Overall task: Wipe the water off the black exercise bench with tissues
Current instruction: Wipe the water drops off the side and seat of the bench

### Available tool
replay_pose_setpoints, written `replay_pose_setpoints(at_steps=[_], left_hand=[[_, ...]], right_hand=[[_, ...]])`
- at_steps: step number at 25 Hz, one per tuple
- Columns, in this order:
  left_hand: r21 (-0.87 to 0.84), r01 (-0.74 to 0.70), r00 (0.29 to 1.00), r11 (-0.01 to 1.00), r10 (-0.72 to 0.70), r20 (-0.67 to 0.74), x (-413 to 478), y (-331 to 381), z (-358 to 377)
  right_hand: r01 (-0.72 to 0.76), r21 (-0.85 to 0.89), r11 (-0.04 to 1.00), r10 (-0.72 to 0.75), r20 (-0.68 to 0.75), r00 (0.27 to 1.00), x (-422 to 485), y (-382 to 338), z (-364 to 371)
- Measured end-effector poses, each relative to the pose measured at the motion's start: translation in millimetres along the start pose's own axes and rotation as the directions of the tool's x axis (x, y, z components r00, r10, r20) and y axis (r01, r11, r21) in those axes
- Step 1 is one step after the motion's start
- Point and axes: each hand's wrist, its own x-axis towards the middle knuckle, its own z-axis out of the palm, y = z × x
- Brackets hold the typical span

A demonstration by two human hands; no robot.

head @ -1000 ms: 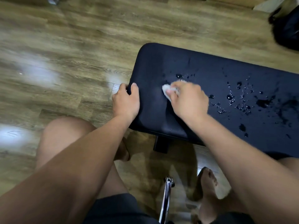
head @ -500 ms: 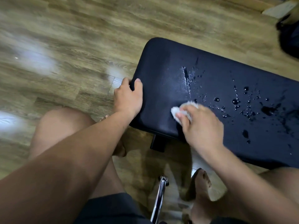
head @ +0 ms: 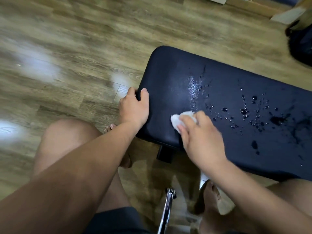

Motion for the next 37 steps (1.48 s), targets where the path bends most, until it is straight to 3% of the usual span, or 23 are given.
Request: replay_pose_setpoints(at_steps=[5,8,11,14,18,20,22,25,28,30,32,35,37], left_hand=[[-0.019,-0.012,1.0,1.0,0.012,-0.005,1,0,0],[-0.017,-0.02,1.0,1.0,0.019,-0.006,1,-2,2],[-0.034,-0.029,1.0,0.999,0.029,-0.006,3,-3,4],[-0.025,-0.039,0.999,0.999,0.039,-0.011,4,-3,3],[-0.037,-0.052,0.998,0.998,0.051,-0.024,3,-3,4],[-0.051,-0.054,0.998,0.997,0.052,-0.042,1,-4,2],[-0.052,-0.061,0.997,0.997,0.058,-0.052,-1,-3,2],[-0.039,-0.068,0.997,0.997,0.066,-0.041,-1,-3,2],[-0.035,-0.044,0.999,0.998,0.044,-0.015,2,-3,2],[-0.033,-0.036,0.999,0.999,0.036,0.0,2,-3,1],[-0.03,-0.02,1.0,0.999,0.02,0.021,0,-2,-1],[-0.022,-0.012,0.999,1.0,0.012,0.033,-1,-2,0],[-0.013,-0.074,0.997,0.997,0.074,0.011,0,-4,2]], right_hand=[[-0.013,-0.097,0.995,0.016,0.04,0.999,73,-4,-1],[-0.141,-0.076,0.987,0.141,-0.005,0.99,164,0,-5],[-0.243,-0.022,0.97,0.244,0.037,0.969,213,-8,-7],[-0.195,-0.013,0.981,0.195,-0.01,0.981,178,-19,-5],[0.012,0.018,1.0,-0.012,0.003,1.0,32,-34,7],[-0.068,0.11,0.992,0.061,0.067,0.996,-13,-39,4],[-0.088,0.102,0.991,0.084,0.05,0.995,-3,-35,7],[-0.117,-0.049,0.992,0.116,-0.029,0.993,75,-22,8],[-0.268,0.007,0.963,0.268,-0.02,0.963,182,-2,-8],[-0.294,0.003,0.956,0.294,0.0,0.956,222,2,-11],[-0.279,-0.024,0.96,0.279,-0.011,0.96,213,0,-9],[-0.173,-0.05,0.984,0.169,-0.083,0.982,131,-7,3],[-0.037,-0.044,0.998,0.037,0.008,0.999,51,-21,5]])
